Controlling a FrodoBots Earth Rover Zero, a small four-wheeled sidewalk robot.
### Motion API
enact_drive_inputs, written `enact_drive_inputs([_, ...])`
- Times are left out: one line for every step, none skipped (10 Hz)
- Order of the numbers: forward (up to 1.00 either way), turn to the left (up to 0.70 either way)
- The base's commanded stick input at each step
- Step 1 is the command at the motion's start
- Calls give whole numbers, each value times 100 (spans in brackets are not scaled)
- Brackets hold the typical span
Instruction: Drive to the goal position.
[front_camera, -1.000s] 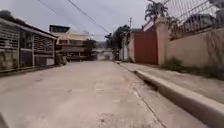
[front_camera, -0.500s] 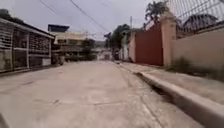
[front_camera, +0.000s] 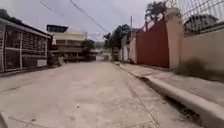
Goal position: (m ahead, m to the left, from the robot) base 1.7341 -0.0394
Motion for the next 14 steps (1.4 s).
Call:
enact_drive_inputs([100, 10])
enact_drive_inputs([100, 0])
enact_drive_inputs([100, 0])
enact_drive_inputs([100, 0])
enact_drive_inputs([100, 0])
enact_drive_inputs([100, 0])
enact_drive_inputs([100, 0])
enact_drive_inputs([100, 0])
enact_drive_inputs([100, 0])
enact_drive_inputs([100, 0])
enact_drive_inputs([100, 0])
enact_drive_inputs([100, 0])
enact_drive_inputs([100, 0])
enact_drive_inputs([100, 0])
